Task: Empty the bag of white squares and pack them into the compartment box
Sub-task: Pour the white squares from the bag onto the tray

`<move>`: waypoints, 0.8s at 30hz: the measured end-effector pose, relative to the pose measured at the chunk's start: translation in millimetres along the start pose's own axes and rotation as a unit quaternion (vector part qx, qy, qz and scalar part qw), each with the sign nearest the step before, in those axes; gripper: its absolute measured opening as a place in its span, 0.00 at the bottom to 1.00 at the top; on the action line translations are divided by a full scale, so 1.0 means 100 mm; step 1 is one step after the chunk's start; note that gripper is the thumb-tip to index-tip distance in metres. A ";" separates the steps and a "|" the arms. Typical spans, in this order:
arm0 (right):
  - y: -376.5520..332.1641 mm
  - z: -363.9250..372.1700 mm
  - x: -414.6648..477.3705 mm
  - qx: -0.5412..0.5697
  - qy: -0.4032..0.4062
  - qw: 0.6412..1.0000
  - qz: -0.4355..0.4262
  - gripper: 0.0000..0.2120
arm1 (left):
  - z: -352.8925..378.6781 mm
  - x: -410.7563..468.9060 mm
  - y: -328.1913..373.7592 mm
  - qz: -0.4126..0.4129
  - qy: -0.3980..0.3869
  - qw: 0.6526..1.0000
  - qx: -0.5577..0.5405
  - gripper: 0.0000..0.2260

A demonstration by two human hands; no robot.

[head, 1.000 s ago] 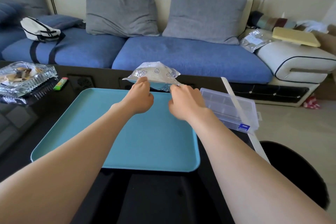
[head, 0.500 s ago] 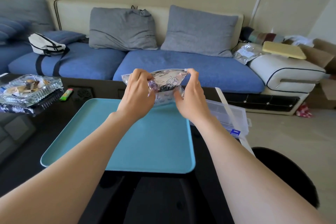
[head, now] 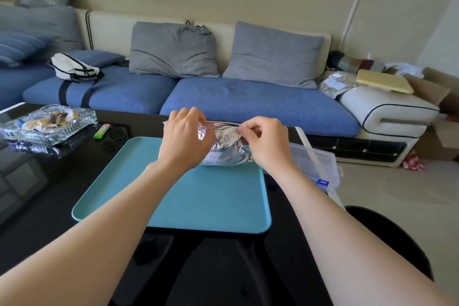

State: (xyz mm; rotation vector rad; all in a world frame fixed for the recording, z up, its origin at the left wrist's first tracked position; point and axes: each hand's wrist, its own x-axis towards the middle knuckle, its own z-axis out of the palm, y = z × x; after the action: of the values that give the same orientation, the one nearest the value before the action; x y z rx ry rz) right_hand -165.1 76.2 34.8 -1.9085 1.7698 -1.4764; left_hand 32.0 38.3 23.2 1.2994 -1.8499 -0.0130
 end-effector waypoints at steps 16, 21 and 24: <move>-0.08 0.06 0.07 -0.013 -0.023 0.999 -0.035 0.03 | 0.09 0.06 0.07 0.165 0.005 0.984 -0.072 0.06; -0.11 0.08 0.09 -0.040 -0.040 0.998 -0.022 0.04 | 0.06 0.09 0.12 0.192 0.069 0.979 0.030 0.03; -0.09 0.04 0.09 -0.044 -0.029 0.999 -0.001 0.06 | 0.06 0.11 0.03 0.176 0.086 0.976 0.097 0.01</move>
State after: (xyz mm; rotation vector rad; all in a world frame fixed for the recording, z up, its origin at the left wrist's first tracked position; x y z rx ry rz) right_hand -157.2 69.3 43.8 -1.9739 1.8357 -1.3513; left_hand 24.5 28.2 27.9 1.0446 -1.9390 0.4652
